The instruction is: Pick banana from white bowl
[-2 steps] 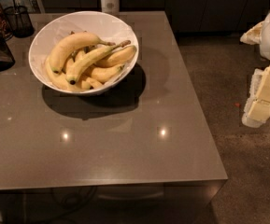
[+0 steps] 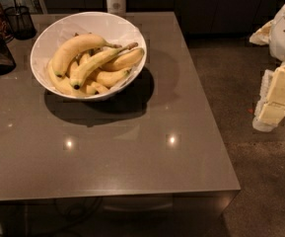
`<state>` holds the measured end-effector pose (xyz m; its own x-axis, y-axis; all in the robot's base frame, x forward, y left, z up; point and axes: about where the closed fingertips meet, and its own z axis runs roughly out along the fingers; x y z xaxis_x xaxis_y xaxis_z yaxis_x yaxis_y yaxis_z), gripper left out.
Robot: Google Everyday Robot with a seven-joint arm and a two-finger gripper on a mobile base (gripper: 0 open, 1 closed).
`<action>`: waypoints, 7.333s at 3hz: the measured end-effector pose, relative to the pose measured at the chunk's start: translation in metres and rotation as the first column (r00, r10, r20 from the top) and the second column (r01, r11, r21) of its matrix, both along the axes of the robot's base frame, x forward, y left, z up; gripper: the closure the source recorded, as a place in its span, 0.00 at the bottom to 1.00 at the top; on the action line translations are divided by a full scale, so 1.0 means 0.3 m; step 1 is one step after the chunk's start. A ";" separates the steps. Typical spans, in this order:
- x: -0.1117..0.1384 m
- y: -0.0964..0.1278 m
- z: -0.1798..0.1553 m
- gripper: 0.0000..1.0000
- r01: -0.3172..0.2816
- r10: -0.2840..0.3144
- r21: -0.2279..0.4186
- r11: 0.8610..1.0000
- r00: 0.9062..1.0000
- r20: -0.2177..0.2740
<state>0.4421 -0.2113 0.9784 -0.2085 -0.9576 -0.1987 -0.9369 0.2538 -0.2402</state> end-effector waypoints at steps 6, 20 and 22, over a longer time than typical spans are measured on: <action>0.254 0.370 0.036 0.00 -0.329 0.328 -0.081 0.941 0.944 -0.025; 0.652 0.967 -0.124 0.41 -0.579 0.577 -0.011 0.815 0.814 -0.075; 0.658 0.984 -0.142 0.49 -0.594 0.591 -0.012 0.804 0.802 -0.088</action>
Offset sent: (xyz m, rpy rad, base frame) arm 0.0316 0.0356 -0.0178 -0.1328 0.1903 0.1565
